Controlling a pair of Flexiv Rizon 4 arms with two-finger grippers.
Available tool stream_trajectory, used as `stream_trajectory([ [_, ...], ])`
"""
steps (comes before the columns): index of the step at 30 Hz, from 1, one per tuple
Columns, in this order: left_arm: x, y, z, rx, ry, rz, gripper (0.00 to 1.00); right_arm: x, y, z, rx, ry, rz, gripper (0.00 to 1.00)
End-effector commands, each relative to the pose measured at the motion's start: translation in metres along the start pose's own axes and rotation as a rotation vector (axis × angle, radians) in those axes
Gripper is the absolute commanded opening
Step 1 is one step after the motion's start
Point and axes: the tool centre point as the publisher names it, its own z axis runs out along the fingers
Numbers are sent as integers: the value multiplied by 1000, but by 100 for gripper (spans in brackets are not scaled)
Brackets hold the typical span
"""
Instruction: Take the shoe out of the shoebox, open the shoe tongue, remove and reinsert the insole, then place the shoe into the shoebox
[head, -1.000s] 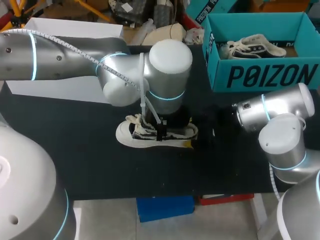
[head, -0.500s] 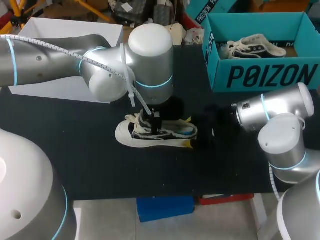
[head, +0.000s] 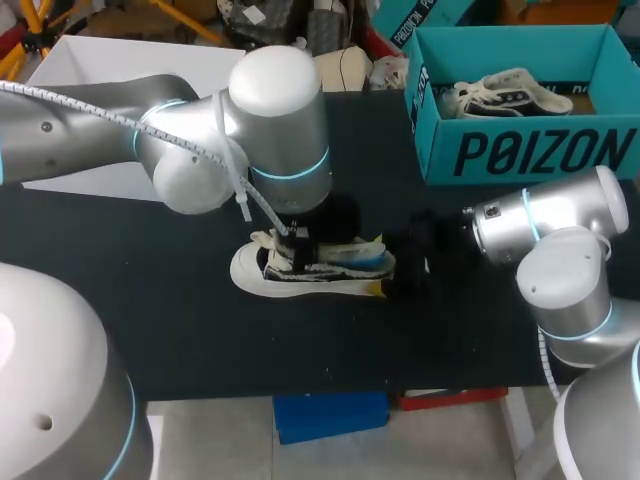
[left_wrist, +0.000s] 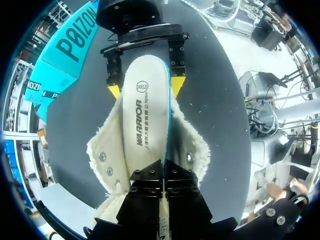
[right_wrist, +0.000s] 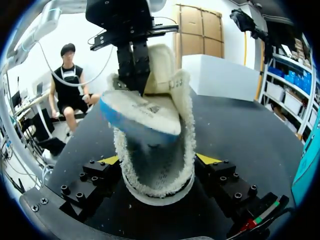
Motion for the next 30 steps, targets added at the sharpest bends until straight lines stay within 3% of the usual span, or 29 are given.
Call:
stream_trajectory([
  [1, -3, -8, 11, 14, 4, 17, 0, 0, -1, 1, 0, 0, 1, 0],
  [13, -3, -10, 14, 39, -4, 37, 1, 0, -1, 1, 0, 0, 1, 0],
  [15, -2, -6, 14, 44, -11, 50, 43, 0, -1, 1, 0, 0, 1, 0],
  [16, -1, -4, 13, 48, -19, 54, 80, 0, -1, 1, 0, 0, 1, 0],
  [17, 1, -2, 12, 53, -21, 57, 100, 0, -1, 1, 0, 0, 1, 0],
  [30, 0, -3, 23, 38, -198, 89, 100, 0, -1, 1, 0, 0, 1, 0],
])
